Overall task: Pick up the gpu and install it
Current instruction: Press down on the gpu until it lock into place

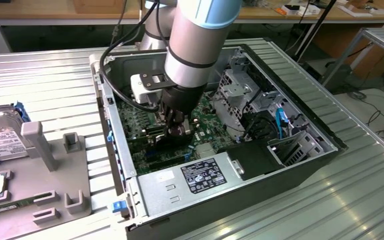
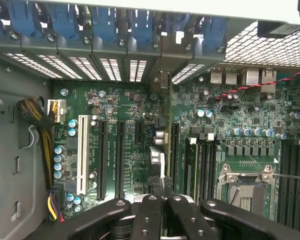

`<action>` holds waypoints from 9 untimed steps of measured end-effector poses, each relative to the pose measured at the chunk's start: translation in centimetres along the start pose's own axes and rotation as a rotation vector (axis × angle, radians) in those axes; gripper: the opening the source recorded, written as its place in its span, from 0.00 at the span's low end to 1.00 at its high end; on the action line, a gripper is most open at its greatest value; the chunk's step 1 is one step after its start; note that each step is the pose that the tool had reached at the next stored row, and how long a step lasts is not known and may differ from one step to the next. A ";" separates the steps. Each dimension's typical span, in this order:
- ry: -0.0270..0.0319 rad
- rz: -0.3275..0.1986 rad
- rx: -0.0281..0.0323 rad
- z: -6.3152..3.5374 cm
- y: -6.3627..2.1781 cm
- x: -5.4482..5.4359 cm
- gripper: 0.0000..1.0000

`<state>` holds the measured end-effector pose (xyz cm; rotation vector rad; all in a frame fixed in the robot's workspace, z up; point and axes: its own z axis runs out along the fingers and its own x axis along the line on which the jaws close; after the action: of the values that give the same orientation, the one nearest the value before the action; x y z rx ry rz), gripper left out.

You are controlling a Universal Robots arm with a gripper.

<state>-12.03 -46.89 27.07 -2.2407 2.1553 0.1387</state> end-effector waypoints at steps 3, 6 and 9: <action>0.0001 0.000 0.0000 0.02 0.00 0.0 0.11; -0.0003 0.000 0.0002 0.11 0.00 0.0 0.11; -0.0002 0.000 -0.0008 0.23 -0.01 0.1 0.11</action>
<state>-12.03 -46.93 26.84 -2.2409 2.1556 0.1398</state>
